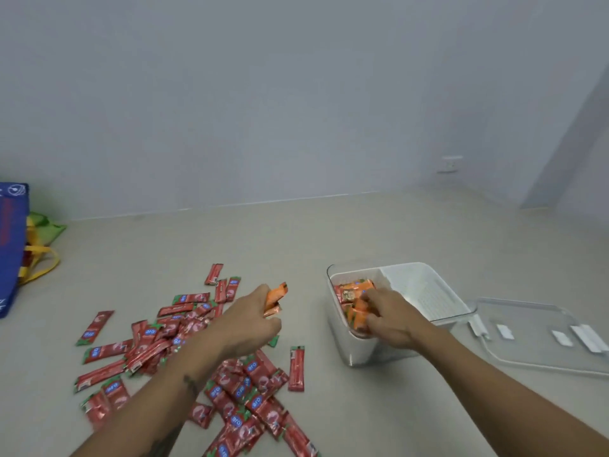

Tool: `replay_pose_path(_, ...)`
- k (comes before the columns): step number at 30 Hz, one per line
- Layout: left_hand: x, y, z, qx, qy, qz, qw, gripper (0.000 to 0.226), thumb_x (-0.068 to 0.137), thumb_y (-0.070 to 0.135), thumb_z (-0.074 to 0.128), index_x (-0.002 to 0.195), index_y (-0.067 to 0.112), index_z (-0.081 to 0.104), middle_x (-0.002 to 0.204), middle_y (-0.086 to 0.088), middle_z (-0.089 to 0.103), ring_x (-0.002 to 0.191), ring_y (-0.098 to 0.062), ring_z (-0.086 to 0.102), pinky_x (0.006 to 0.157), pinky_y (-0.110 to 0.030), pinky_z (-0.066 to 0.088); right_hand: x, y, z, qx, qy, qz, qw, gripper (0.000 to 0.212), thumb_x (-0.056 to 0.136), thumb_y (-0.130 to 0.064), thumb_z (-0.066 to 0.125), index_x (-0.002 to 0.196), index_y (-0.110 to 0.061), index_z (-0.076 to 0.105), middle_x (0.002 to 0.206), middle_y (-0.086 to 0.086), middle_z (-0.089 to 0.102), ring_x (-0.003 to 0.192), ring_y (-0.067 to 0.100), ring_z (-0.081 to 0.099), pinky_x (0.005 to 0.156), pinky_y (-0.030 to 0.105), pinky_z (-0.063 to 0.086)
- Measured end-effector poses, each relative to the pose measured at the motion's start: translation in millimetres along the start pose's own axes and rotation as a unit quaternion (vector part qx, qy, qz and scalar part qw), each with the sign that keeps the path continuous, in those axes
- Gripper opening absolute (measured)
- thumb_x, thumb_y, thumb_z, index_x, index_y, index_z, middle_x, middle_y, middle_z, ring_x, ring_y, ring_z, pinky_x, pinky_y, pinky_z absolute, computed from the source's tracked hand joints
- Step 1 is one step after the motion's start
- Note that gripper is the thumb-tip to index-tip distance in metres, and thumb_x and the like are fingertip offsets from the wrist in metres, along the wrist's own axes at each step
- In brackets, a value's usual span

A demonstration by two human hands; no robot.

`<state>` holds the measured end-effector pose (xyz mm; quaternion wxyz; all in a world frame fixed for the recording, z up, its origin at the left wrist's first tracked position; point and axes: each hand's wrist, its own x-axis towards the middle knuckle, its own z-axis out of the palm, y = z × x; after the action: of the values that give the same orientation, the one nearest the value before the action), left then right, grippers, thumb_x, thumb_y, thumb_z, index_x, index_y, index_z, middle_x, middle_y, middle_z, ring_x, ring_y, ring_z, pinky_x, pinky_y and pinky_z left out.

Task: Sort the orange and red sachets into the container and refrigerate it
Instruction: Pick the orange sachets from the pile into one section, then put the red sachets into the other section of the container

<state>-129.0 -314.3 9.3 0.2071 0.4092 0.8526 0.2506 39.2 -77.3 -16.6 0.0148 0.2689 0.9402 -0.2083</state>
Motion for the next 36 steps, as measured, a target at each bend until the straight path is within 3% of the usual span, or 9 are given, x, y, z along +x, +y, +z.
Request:
replay_pose_path(4,29,43,32,0.006,0.002,0.001,1.000,0.008,0.099,0.023,0.041,0.095,0.018,0.036,0.085,-0.010,0.055,0.067,-0.020,0.049,0.060,-0.036,0.039,-11,26,-8,0.022,0.003,-0.055,0.998,0.060,0.076,-0.041,0.047,0.132,-0.024,0.055,0.127,0.002,0.053,0.116,0.022,0.049,0.101,0.035,0.041)
replay_pose_path(7,52,72,53,0.008,0.023,0.021,0.999,0.007,0.102,0.022,0.038,0.097,0.017,0.038,0.082,-0.006,0.053,0.068,-0.019,0.047,0.058,-0.033,0.036,-26,43,-10,0.001,-0.028,-0.119,0.993,0.063,0.078,-0.033,0.053,0.140,-0.025,0.047,0.133,-0.002,0.046,0.124,0.016,0.040,0.105,0.029,0.037)
replay_pose_path(12,91,111,78,0.031,0.069,0.092,0.993,0.006,0.095,0.015,0.044,0.097,0.020,0.047,0.097,-0.001,0.057,0.088,-0.021,0.053,0.077,-0.038,0.045,-33,53,10,-0.210,0.015,-0.179,0.961,0.048,0.075,-0.026,0.058,0.121,-0.018,0.053,0.120,0.007,0.053,0.106,0.031,0.054,0.084,0.039,0.044)
replay_pose_path(16,120,116,96,0.118,0.053,0.100,0.987,0.022,0.091,0.018,0.049,0.112,0.021,0.052,0.113,-0.002,0.054,0.105,-0.023,0.051,0.090,-0.038,0.044,-30,52,13,-0.206,0.040,-0.168,0.963,0.048,0.076,-0.025,0.061,0.123,-0.016,0.056,0.119,0.009,0.055,0.103,0.032,0.056,0.083,0.037,0.043)
replay_pose_path(19,131,105,105,0.293,0.007,0.102,0.951,0.043,0.091,0.031,0.052,0.133,0.021,0.049,0.131,-0.004,0.052,0.117,-0.027,0.051,0.100,-0.039,0.039,-30,54,15,-0.201,0.028,-0.169,0.965,0.041,0.057,-0.028,0.071,0.096,-0.019,0.065,0.093,0.006,0.063,0.078,0.028,0.062,0.065,0.033,0.045)
replay_pose_path(21,133,102,107,0.333,-0.005,0.105,0.937,0.048,0.091,0.035,0.051,0.137,0.021,0.047,0.136,-0.004,0.051,0.119,-0.026,0.051,0.102,-0.038,0.038,-30,56,17,-0.192,0.051,-0.176,0.964,0.040,0.049,-0.031,0.074,0.087,-0.020,0.065,0.084,0.003,0.062,0.071,0.025,0.062,0.060,0.031,0.045)
replay_pose_path(27,118,95,103,0.220,0.080,0.152,0.960,0.040,0.087,0.022,0.047,0.124,0.017,0.060,0.122,-0.002,0.059,0.107,-0.025,0.058,0.090,-0.037,0.048,-30,56,12,-0.176,0.052,-0.169,0.968,0.047,0.079,-0.032,0.057,0.125,-0.019,0.055,0.122,0.006,0.055,0.107,0.028,0.053,0.089,0.037,0.041)
replay_pose_path(32,68,70,93,0.118,0.229,0.166,0.952,0.034,0.080,0.015,0.043,0.105,0.015,0.066,0.103,0.001,0.064,0.094,-0.019,0.059,0.082,-0.033,0.049,-30,47,6,-0.014,0.050,-0.139,0.989,0.056,0.073,-0.038,0.048,0.128,-0.031,0.057,0.125,-0.003,0.054,0.116,0.024,0.051,0.098,0.038,0.041)
replay_pose_path(36,24,20,87,0.088,0.236,0.105,0.962,0.028,0.084,0.015,0.048,0.107,0.018,0.064,0.103,0.006,0.060,0.095,-0.014,0.055,0.083,-0.032,0.047,-20,-2,13,0.085,0.081,-0.161,0.980,0.054,0.070,-0.034,0.050,0.122,-0.027,0.062,0.116,-0.002,0.053,0.111,0.022,0.051,0.098,0.037,0.041)
